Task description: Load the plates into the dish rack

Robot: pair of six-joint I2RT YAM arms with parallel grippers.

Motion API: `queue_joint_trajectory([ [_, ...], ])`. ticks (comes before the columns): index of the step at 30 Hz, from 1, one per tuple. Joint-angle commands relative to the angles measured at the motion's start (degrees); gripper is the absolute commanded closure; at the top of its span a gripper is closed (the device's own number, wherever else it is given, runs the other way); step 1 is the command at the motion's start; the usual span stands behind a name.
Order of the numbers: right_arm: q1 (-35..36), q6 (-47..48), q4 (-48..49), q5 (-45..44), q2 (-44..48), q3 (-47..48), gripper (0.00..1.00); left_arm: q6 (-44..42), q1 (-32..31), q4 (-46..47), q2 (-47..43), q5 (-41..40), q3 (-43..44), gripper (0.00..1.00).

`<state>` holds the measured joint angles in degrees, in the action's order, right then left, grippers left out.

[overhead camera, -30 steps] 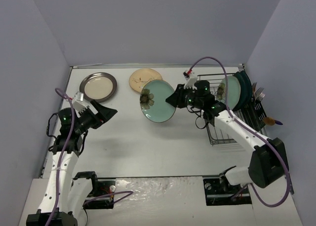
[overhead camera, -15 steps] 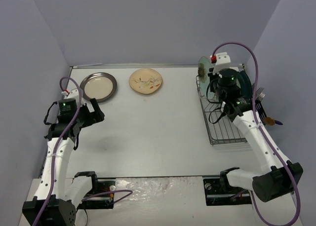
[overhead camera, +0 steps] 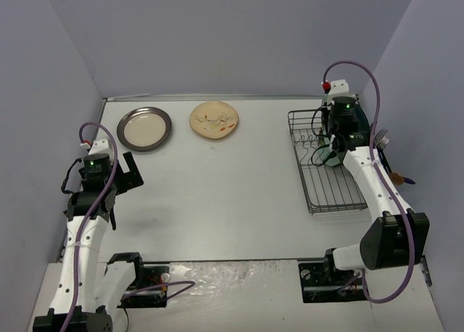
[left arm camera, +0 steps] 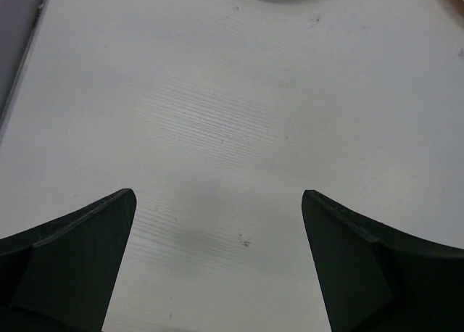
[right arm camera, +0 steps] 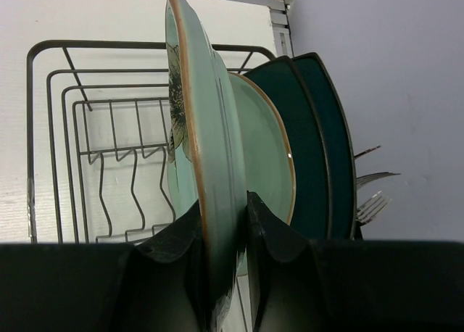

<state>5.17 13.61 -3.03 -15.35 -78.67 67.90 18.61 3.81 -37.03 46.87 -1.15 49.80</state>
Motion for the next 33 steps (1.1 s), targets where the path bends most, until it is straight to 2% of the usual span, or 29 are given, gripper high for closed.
queue_joint_trajectory([
  [1, -1.12, -0.05, 12.25, 1.61, 0.9, 0.5, 1.0, -0.86, -0.13, 0.99, 0.07, -2.45, 1.97, 0.03],
  [13, -1.68, -0.96, 13.96, 0.05, -2.56, -4.04, 1.0, -0.84, -0.21, 1.17, 0.52, -2.02, 1.86, 0.03],
  [22, -3.02, -7.49, 14.08, 1.61, -5.55, -6.13, 0.97, -0.84, -0.21, 1.26, 0.82, -1.79, 1.7, 0.03],
  [26, -4.37, -10.57, 14.1, 3.91, -6.05, -7.06, 0.84, -0.77, -0.12, 1.43, 1.2, -1.15, 1.71, 0.03],
  [31, -4.47, -12.15, 14.01, 4.29, -4.45, -7.26, 0.43, -0.6, -0.12, 1.77, 1.55, 0.05, 1.52, 0.03],
  [33, -4.36, -13.09, 13.96, 5.41, -2.9, -7.24, 0.35, -0.47, -0.12, 1.98, 1.84, 0.44, 1.35, 0.03],
])
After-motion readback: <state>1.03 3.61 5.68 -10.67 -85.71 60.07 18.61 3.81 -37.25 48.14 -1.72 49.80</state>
